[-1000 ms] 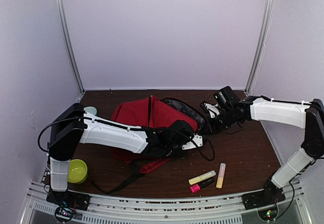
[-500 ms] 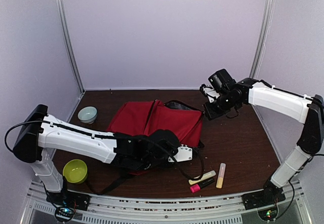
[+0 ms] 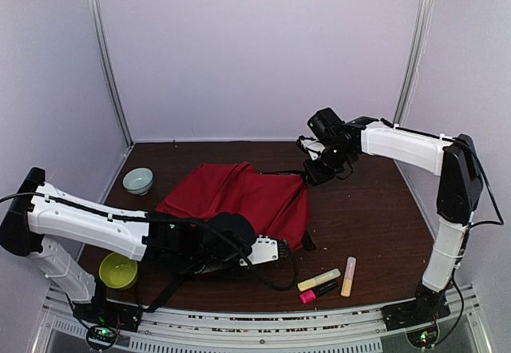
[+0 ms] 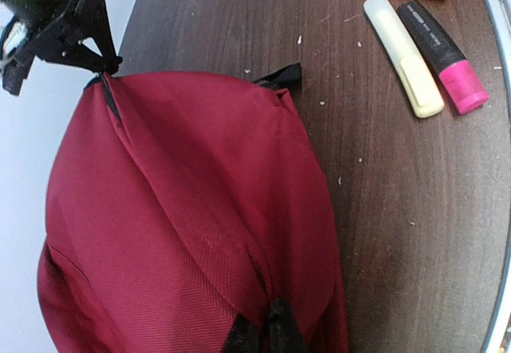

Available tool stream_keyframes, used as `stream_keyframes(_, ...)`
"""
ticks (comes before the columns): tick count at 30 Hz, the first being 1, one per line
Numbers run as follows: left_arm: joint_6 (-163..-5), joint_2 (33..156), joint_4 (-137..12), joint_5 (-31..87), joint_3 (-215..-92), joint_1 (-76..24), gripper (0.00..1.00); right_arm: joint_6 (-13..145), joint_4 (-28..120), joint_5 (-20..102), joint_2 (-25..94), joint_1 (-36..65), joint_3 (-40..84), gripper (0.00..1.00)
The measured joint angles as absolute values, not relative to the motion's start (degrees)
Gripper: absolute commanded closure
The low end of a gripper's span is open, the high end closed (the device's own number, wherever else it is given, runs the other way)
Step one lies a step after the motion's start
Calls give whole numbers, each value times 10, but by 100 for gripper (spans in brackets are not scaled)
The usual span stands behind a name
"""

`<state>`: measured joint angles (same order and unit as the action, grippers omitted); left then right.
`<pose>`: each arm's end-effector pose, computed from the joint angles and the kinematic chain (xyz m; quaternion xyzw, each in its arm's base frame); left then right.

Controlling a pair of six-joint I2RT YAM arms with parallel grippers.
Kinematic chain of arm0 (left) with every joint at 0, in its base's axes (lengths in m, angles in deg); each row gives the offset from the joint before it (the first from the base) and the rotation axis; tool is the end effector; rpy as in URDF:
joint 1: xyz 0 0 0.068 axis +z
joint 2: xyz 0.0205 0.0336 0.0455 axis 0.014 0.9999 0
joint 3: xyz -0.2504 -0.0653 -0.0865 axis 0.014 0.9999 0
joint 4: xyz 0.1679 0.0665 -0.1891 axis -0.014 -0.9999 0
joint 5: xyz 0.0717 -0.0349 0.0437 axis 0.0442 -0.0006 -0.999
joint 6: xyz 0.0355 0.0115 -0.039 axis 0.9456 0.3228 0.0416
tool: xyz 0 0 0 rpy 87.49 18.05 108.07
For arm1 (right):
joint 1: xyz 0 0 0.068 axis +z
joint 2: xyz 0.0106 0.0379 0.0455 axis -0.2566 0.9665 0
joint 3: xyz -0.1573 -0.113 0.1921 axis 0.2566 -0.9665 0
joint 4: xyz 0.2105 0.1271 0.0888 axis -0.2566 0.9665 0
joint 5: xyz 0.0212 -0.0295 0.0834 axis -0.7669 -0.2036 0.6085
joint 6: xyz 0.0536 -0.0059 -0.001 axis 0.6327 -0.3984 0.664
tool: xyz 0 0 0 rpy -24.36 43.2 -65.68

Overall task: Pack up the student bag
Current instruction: Place the largest pocket of the student bag, then rotate the student bag at the center of the board.

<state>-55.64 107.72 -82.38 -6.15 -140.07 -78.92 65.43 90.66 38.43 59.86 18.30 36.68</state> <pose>0.0737 -0.3194 0.2287 0.6261 0.6633 -0.0058 0.4099 0.3328 0.2214 0.2592 -0.2367 0.9385 0.1250 0.2180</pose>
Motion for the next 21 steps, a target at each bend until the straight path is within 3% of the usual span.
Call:
stream_keyframes(2,-582,1065,-839,-54,-1390,-790,52,661,886,406,598,183,353,100)
stream_keyframes(6,-667,1039,-897,-35,-1376,-807,42,679,824,436,598,174,300,100)
stream_keyframes(11,-833,995,-987,-54,-1362,-784,68,701,770,474,598,176,244,100)
stream_keyframes(21,-1083,878,-1047,-71,-1186,-610,69,711,736,498,591,227,205,100)
